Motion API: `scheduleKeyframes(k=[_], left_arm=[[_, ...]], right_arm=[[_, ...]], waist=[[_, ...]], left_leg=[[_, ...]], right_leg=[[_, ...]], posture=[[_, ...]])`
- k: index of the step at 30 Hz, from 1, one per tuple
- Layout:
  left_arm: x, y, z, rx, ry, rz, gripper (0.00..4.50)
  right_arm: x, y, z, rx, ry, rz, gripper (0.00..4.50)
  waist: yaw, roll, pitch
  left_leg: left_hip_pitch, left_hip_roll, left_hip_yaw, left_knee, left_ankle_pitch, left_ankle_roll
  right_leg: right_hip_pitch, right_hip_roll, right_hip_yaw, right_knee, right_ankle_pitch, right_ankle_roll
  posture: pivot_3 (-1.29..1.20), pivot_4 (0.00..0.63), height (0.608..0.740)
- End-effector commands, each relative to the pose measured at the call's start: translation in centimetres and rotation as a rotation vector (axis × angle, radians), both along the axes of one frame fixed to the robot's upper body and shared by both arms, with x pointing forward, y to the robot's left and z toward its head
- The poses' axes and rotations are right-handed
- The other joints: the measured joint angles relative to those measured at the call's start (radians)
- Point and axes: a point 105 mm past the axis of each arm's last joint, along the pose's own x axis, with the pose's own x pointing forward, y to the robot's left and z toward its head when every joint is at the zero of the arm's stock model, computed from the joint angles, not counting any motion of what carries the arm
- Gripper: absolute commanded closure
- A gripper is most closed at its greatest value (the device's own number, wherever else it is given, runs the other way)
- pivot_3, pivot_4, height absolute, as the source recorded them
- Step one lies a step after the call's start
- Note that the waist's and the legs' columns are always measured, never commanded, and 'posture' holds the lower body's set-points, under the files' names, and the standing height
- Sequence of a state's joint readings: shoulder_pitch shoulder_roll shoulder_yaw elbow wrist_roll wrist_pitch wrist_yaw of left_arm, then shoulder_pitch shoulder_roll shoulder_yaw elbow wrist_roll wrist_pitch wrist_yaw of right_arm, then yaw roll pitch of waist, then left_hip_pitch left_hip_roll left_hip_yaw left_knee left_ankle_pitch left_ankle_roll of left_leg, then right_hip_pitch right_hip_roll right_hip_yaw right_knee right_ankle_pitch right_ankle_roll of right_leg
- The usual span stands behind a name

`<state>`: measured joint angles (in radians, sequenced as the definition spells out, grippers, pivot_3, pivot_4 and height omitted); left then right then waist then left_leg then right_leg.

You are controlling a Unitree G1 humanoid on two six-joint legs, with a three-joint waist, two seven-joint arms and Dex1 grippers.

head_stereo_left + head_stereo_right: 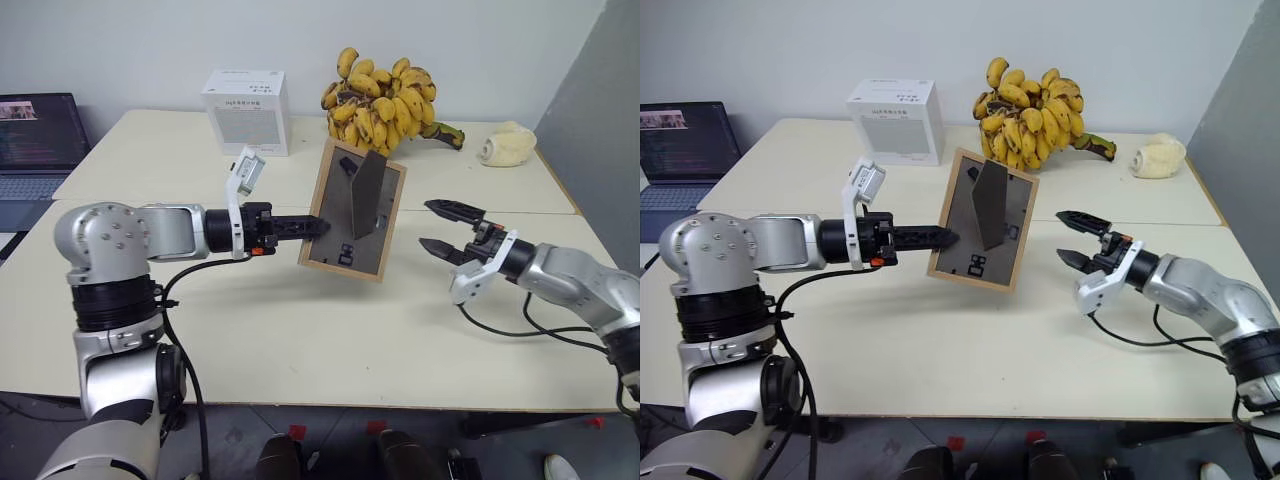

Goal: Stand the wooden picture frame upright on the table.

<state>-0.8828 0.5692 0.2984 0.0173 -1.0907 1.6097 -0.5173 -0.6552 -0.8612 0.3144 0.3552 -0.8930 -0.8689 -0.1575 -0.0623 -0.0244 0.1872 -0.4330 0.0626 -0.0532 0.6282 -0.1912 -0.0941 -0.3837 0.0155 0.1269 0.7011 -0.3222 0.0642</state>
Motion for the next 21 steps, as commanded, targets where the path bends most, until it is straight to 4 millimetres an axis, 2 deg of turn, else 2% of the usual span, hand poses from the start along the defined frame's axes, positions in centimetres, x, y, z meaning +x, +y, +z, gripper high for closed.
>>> scheduleKeyframes(k=[1, 6, 11, 15, 21], left_arm=[[-1.3, 0.2, 1.1, -0.034, -0.017, -0.040, 3.19], [-1.6, 0.5, 1.4, -0.030, 0.019, -0.036, 3.19], [-1.6, 0.9, 2.2, -0.027, 0.029, -0.014, 3.19], [-1.8, 1.0, 2.4, -0.026, 0.046, -0.009, 3.19], [-2.1, 0.3, 2.5, -0.016, 0.070, -0.026, 3.19]], right_arm=[[0.9, 1.2, 1.8, 0.060, -0.189, 0.068, 0.02], [2.4, 2.2, 2.7, 0.094, -0.295, 0.097, 0.02], [2.9, 2.3, 3.6, 0.110, -0.356, 0.113, 0.02], [2.5, 2.4, 3.9, 0.114, -0.383, 0.148, 0.02], [1.2, 4.3, 4.2, 0.118, -0.425, 0.259, 0.02]], waist=[[-0.001, 0.000, 0.000], [0.000, 0.000, 0.000], [0.005, 0.000, 0.000], [0.006, 0.000, 0.000], [0.006, 0.000, 0.000]], left_leg=[[0.000, 0.000, 0.000, 0.000, 0.001, -0.001], [0.001, -0.001, -0.001, 0.001, 0.002, -0.001], [0.000, -0.002, -0.002, 0.000, 0.002, -0.001], [0.000, -0.002, -0.002, 0.001, 0.002, -0.001], [0.001, -0.002, -0.003, 0.001, 0.002, -0.001]], right_leg=[[0.000, 0.000, 0.000, 0.001, 0.000, 0.000], [-0.001, 0.000, 0.000, 0.005, 0.000, 0.000], [-0.001, -0.001, 0.000, 0.005, 0.000, -0.001], [-0.001, -0.001, -0.001, 0.005, 0.000, -0.001], [-0.001, -0.001, -0.001, 0.007, 0.000, -0.001]], posture=[[0.00, 0.150, 0.740], [0.00, 0.150, 0.740], [0.00, 0.150, 0.740], [0.00, 0.150, 0.740], [0.00, 0.150, 0.740]])
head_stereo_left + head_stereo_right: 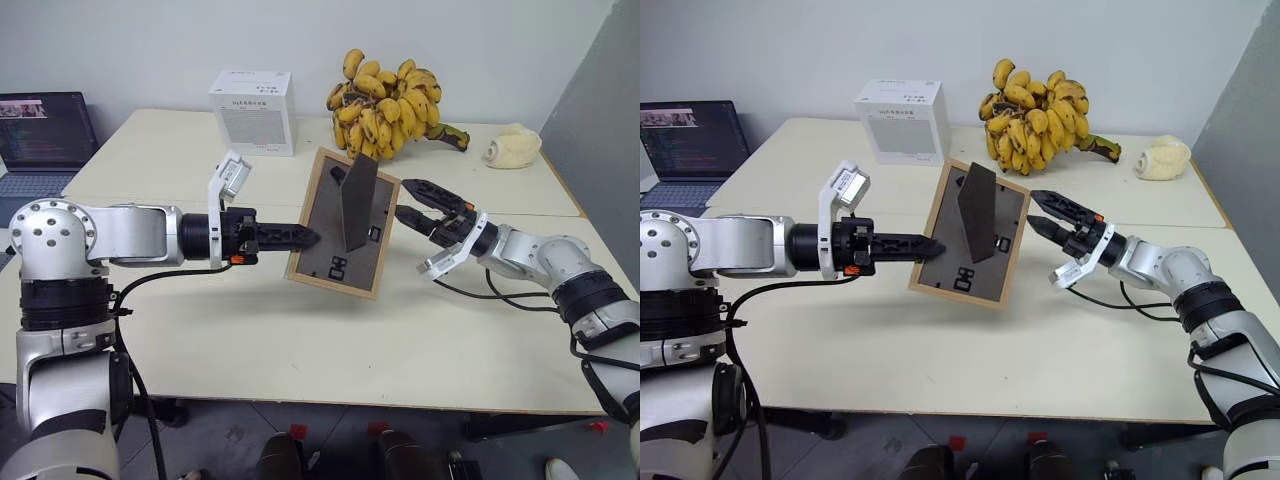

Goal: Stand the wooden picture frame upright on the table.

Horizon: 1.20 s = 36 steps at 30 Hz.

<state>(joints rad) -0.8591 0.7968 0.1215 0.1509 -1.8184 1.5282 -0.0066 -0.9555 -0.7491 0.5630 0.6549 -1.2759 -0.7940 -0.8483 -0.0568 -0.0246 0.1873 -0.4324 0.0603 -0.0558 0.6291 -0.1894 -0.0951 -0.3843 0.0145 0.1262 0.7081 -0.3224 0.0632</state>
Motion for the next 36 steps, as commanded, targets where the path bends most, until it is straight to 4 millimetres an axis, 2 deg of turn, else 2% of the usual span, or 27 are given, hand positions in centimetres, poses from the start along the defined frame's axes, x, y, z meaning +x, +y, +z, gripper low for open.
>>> scheduleKeyframes(k=[1, 6, 11, 15, 20, 25, 29, 36], left_arm=[[-0.5, -0.7, 2.4, -0.049, -0.058, -0.033, 3.19], [-0.6, -1.0, 2.5, -0.044, -0.049, -0.040, 3.19], [-0.6, -1.0, 2.5, -0.041, -0.049, -0.040, 3.19], [-0.6, -0.9, 2.4, -0.042, -0.048, -0.036, 3.19], [-0.6, -1.0, 2.5, -0.046, -0.053, -0.038, 3.19], [-0.7, -1.0, 2.5, -0.048, -0.055, -0.038, 3.19], [-0.6, -0.9, 2.6, -0.046, -0.063, -0.032, 3.19], [-0.7, -1.2, 2.6, -0.024, -0.094, -0.025, 3.19]], right_arm=[[-0.9, 1.4, 1.6, 0.012, -0.072, 0.079, 0.02], [-1.2, 2.7, 1.9, 0.017, -0.093, 0.122, 0.02], [-1.2, 2.9, 2.4, 0.019, -0.098, 0.130, 0.02], [-0.7, 2.4, 2.6, 0.009, -0.090, 0.112, 0.64], [-0.5, 2.4, 2.7, 0.004, -0.088, 0.112, 1.96], [-0.6, 2.7, 2.5, 0.006, -0.085, 0.122, 2.93], [-0.7, 2.8, 2.4, 0.012, -0.084, 0.131, 3.17], [-1.0, 3.0, 2.4, 0.017, -0.089, 0.143, 3.21]], waist=[[0.000, 0.000, 0.000], [0.000, 0.000, 0.000], [0.000, 0.000, 0.000], [0.000, 0.000, 0.000], [0.000, 0.000, 0.000], [0.000, 0.000, 0.000], [0.000, 0.000, 0.000], [0.000, 0.000, 0.000]], left_leg=[[0.000, 0.000, 0.000, 0.000, 0.000, 0.000], [0.000, 0.000, 0.000, 0.000, 0.000, 0.000], [0.000, 0.000, 0.000, 0.000, 0.000, 0.000], [0.000, -0.001, -0.001, 0.000, 0.000, 0.000], [0.000, -0.001, -0.001, 0.000, 0.000, 0.001], [0.000, -0.001, -0.001, 0.000, 0.000, 0.001], [0.000, -0.001, -0.001, 0.000, 0.000, 0.001], [0.000, -0.001, -0.001, 0.000, 0.000, 0.001]], right_leg=[[0.000, 0.000, 0.000, 0.000, 0.000, 0.000], [0.000, 0.000, 0.000, 0.001, 0.000, 0.000], [0.000, 0.000, 0.000, 0.001, 0.000, 0.000], [0.000, 0.000, 0.000, 0.001, 0.000, 0.000], [0.000, 0.000, 0.000, 0.001, 0.000, 0.000], [0.000, 0.000, 0.000, 0.001, 0.000, 0.000], [0.000, 0.000, 0.000, 0.002, 0.000, 0.000], [0.000, 0.000, 0.000, 0.002, 0.000, 0.000]], posture=[[0.00, 0.150, 0.740], [0.00, 0.150, 0.740], [0.00, 0.150, 0.740], [0.00, 0.150, 0.740], [0.00, 0.150, 0.740], [0.00, 0.150, 0.740], [0.00, 0.150, 0.740], [0.00, 0.150, 0.740]])
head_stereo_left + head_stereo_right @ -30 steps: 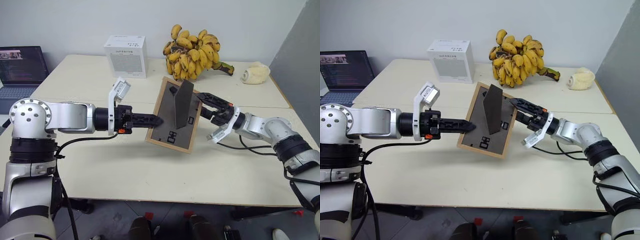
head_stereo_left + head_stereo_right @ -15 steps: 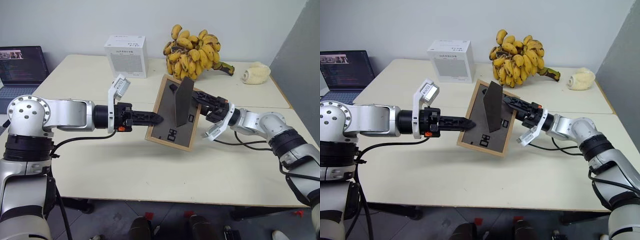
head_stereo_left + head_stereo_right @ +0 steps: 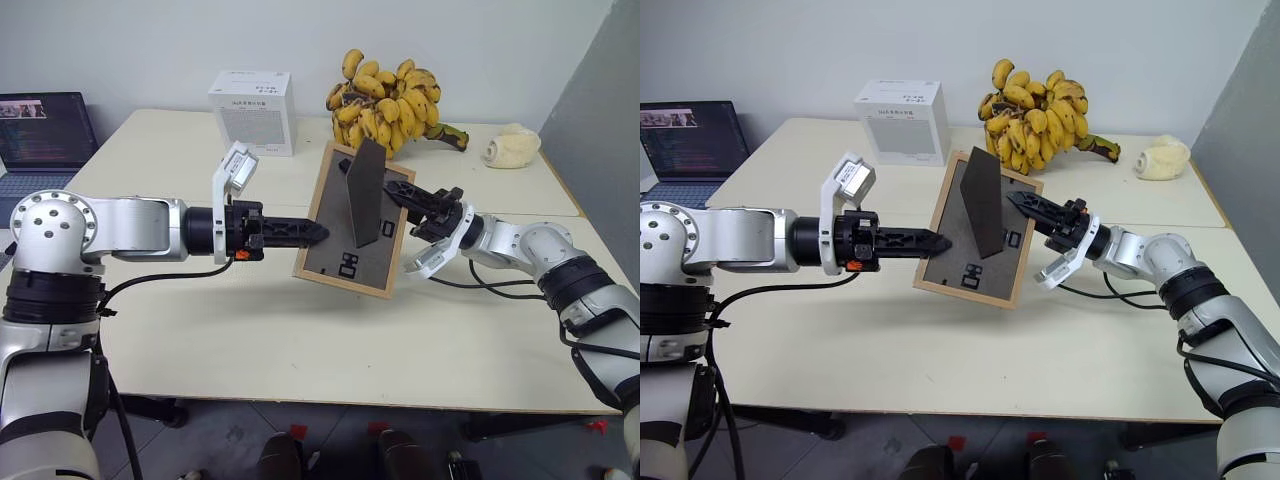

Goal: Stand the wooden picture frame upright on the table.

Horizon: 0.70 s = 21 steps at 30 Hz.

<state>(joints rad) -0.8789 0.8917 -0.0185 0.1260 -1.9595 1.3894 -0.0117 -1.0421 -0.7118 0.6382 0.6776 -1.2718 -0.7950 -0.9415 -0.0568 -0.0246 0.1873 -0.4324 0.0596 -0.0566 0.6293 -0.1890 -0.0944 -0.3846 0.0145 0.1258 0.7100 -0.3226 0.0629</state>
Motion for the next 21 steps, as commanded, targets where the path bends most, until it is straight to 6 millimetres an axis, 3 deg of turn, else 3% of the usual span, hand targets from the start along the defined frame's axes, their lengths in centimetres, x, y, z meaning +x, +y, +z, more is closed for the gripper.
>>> scheduleKeyframes(k=[1, 6, 8, 12, 18, 20, 21], left_arm=[[-0.4, -0.4, 1.4, 0.009, -0.084, -0.007, 3.19], [-0.2, -0.3, 1.2, 0.009, -0.078, 0.001, 3.19], [-0.1, -0.2, 1.1, 0.020, -0.092, 0.017, 2.51], [0.2, 0.1, 1.0, 0.036, -0.110, 0.041, 1.63], [-0.2, 0.9, 1.5, 0.053, -0.212, 0.045, 1.63], [-2.7, 2.6, 2.1, 0.099, -0.405, 0.018, 1.63], [-3.9, 3.2, 2.2, 0.132, -0.466, -0.003, 1.63]], right_arm=[[-0.5, 0.8, 0.8, -0.016, -0.035, 0.031, 3.21], [-0.5, 0.8, 0.9, -0.017, -0.036, 0.031, 3.21], [-0.4, 0.8, 0.9, -0.019, -0.035, 0.029, 3.21], [-0.4, 0.8, 0.9, -0.022, -0.032, 0.028, 3.21], [-0.1, 1.1, 0.9, -0.024, -0.007, 0.029, 3.21], [0.1, 1.6, 0.4, -0.034, 0.040, 0.043, 3.21], [0.2, 1.9, 0.2, -0.040, 0.064, 0.049, 3.21]], waist=[[0.000, 0.000, 0.000], [0.000, 0.000, 0.000], [0.000, 0.000, 0.000], [0.000, 0.000, 0.000], [-0.001, 0.000, 0.000], [-0.001, 0.000, 0.000], [-0.025, 0.000, 0.000]], left_leg=[[0.000, 0.000, 0.000, 0.000, 0.000, 0.000], [0.000, 0.000, 0.000, 0.000, 0.000, 0.000], [0.000, 0.000, 0.000, 0.000, 0.000, 0.000], [0.000, 0.000, 0.000, 0.000, 0.000, 0.000], [0.000, 0.000, 0.000, 0.000, 0.000, 0.000], [0.000, 0.000, 0.000, 0.000, 0.000, 0.000], [0.000, 0.000, 0.000, 0.000, 0.000, 0.000]], right_leg=[[0.000, 0.000, 0.000, 0.000, 0.000, 0.000], [0.000, 0.000, 0.000, 0.000, 0.000, 0.000], [0.000, 0.000, 0.000, 0.001, 0.000, 0.000], [0.000, 0.000, 0.000, 0.001, 0.000, -0.001], [0.000, 0.000, 0.000, 0.001, 0.000, -0.001], [0.000, 0.000, 0.000, 0.001, -0.001, -0.001], [0.000, 0.000, 0.000, 0.002, -0.001, -0.001]], posture=[[0.00, 0.150, 0.740], [0.00, 0.150, 0.740], [0.00, 0.150, 0.740], [0.00, 0.150, 0.740], [0.00, 0.150, 0.740], [0.00, 0.150, 0.740], [0.00, 0.150, 0.740]])
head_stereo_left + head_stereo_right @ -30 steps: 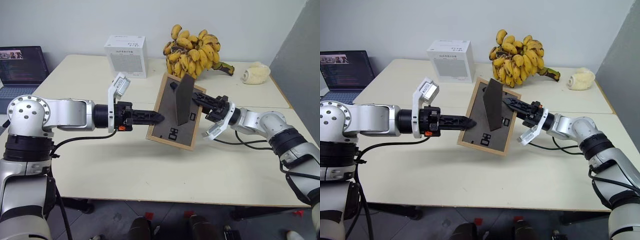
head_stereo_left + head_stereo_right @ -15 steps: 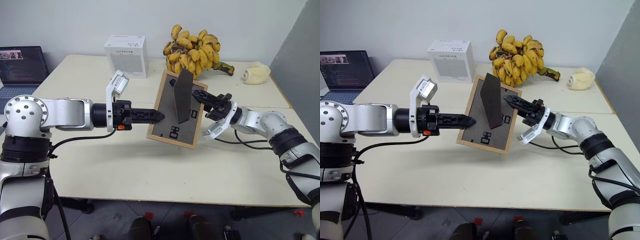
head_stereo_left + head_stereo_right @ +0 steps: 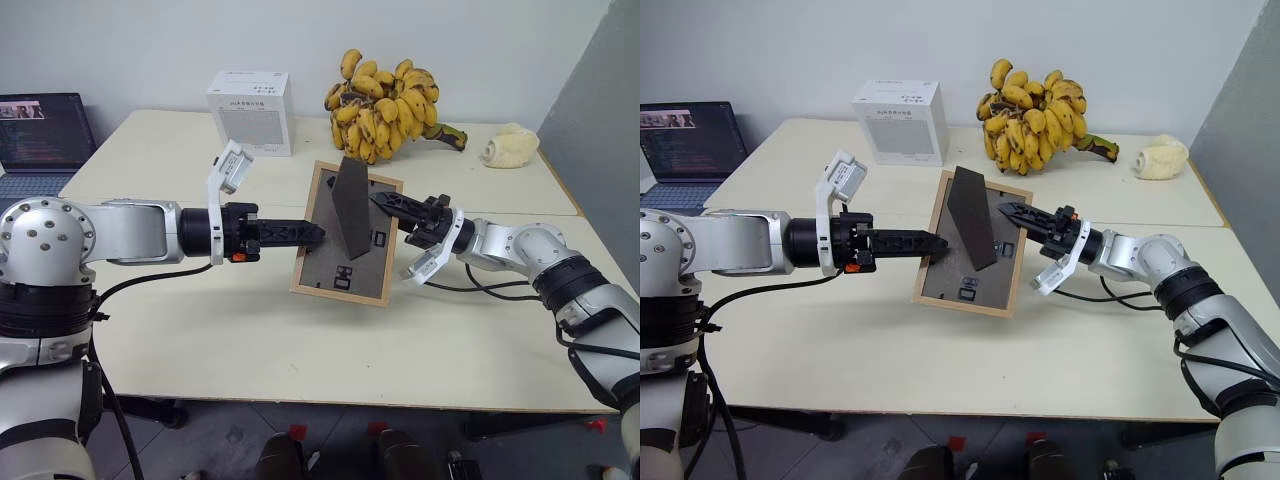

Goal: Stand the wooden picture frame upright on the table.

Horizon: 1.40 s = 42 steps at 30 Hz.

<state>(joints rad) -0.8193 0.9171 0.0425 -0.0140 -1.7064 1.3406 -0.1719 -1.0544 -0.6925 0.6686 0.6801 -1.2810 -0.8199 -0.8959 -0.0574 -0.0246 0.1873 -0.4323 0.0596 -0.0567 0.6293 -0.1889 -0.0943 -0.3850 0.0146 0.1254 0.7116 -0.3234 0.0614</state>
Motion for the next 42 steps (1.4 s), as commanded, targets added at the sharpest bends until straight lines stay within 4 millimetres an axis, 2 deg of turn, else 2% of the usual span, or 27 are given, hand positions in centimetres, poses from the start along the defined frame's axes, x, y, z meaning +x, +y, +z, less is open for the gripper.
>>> scheduleKeyframes(k=[1, 7, 12, 15, 17, 18, 20, 21, 24, 27, 34, 42], left_arm=[[-5.1, 3.0, 2.1, 0.092, -0.343, -0.067, 1.63], [-8.1, 6.3, -0.8, 0.234, -0.426, 0.079, 1.63], [-10.1, 7.5, -1.3, 0.275, -0.500, 0.187, 1.63], [-10.4, 7.9, -2.0, 0.367, -0.590, 0.267, 1.63], [-10.5, 7.9, -2.2, 0.380, -0.612, 0.288, 1.63], [-10.4, 8.0, -2.2, 0.383, -0.627, 0.307, 1.63], [-10.3, 8.1, -2.2, 0.384, -0.647, 0.336, 1.63], [-10.0, 8.2, -2.1, 0.378, -0.669, 0.365, 1.63], [-9.4, 7.9, -1.9, 0.369, -0.715, 0.407, 1.63], [-8.9, 7.3, -1.9, 0.358, -0.750, 0.426, 1.63], [-8.8, 6.0, -2.6, 0.341, -0.746, 0.386, 1.63], [-8.5, 6.2, -2.3, 0.341, -0.756, 0.377, 1.63]], right_arm=[[0.4, 1.1, 0.9, 0.019, 0.063, 0.035, 3.21], [1.4, 2.4, 0.4, 0.062, 0.286, 0.042, 3.21], [1.8, 4.1, 0.6, 0.103, 0.407, 0.059, 3.21], [2.6, 5.8, -0.5, 0.180, 0.725, 0.065, 3.21], [2.9, 6.3, -0.9, 0.213, 0.863, 0.078, 3.21], [3.8, 6.6, -1.5, 0.249, 1.046, 0.057, 3.21], [3.9, 7.1, -2.9, 0.279, 1.374, 0.136, 3.21], [3.9, 7.1, -3.6, 0.287, 1.542, 0.185, 3.21], [3.7, 6.5, -5.0, 0.319, 1.853, 0.283, 3.21], [3.4, 5.9, -5.9, 0.363, 2.058, 0.357, 3.21], [1.3, 6.0, -6.8, 0.351, 2.285, 0.478, 3.21], [-2.4, 7.3, -9.7, 0.223, 2.319, 0.463, 3.21]], waist=[[-0.031, 0.000, 0.000], [-0.035, -0.001, 0.000], [-0.036, -0.005, 0.002], [-0.034, -0.005, 0.002], [-0.033, -0.007, 0.003], [-0.033, -0.007, 0.003], [-0.030, -0.007, 0.003], [-0.029, -0.006, 0.004], [-0.020, -0.003, 0.006], [-0.019, -0.001, 0.007], [-0.027, -0.001, 0.007], [-0.029, -0.001, 0.007]], left_leg=[[0.000, 0.000, 0.003, -0.001, 0.000, 0.000], [0.001, 0.002, 0.001, -0.002, 0.000, 0.000], [0.002, 0.002, -0.002, -0.001, 0.000, 0.000], [0.003, 0.002, -0.003, -0.001, 0.000, 0.000], [0.010, 0.003, -0.003, -0.003, 0.000, 0.000], [0.015, 0.003, -0.003, -0.004, 0.000, 0.000], [0.016, 0.003, -0.005, -0.004, -0.001, -0.001], [0.019, 0.004, -0.007, -0.004, -0.001, -0.001], [0.020, 0.003, -0.011, -0.004, -0.001, -0.001], [0.020, 0.003, -0.013, -0.004, -0.001, -0.001], [0.015, 0.005, -0.013, -0.009, -0.001, -0.001], [0.015, 0.005, -0.009, -0.011, -0.001, -0.001]], right_leg=[[-0.002, 0.000, 0.002, 0.001, 0.000, 0.000], [-0.002, 0.000, -0.002, 0.004, -0.003, -0.005], [0.001, 0.000, -0.004, 0.004, -0.003, -0.006], [0.002, 0.000, -0.005, 0.003, -0.003, -0.006], [0.011, 0.000, -0.006, 0.001, -0.004, -0.007], [0.015, 0.000, -0.006, 0.000, -0.004, -0.007], [0.017, 0.000, -0.008, 0.000, -0.005, -0.008], [0.022, 0.000, -0.010, 0.000, -0.005, -0.008], [0.025, 0.000, -0.014, -0.001, -0.005, -0.009], [0.025, 0.000, -0.016, -0.002, -0.006, -0.011], [0.015, 0.002, -0.017, 0.002, -0.009, -0.014], [0.012, 0.002, -0.013, 0.001, -0.010, -0.013]], posture=[[0.00, 0.150, 0.740], [0.00, 0.150, 0.740], [0.00, 0.150, 0.740], [0.00, 0.150, 0.740], [0.00, 0.150, 0.740], [0.00, 0.150, 0.740], [0.00, 0.150, 0.740], [0.00, 0.150, 0.740], [0.00, 0.150, 0.740], [0.00, 0.150, 0.740], [0.00, 0.150, 0.740], [0.00, 0.150, 0.740]])
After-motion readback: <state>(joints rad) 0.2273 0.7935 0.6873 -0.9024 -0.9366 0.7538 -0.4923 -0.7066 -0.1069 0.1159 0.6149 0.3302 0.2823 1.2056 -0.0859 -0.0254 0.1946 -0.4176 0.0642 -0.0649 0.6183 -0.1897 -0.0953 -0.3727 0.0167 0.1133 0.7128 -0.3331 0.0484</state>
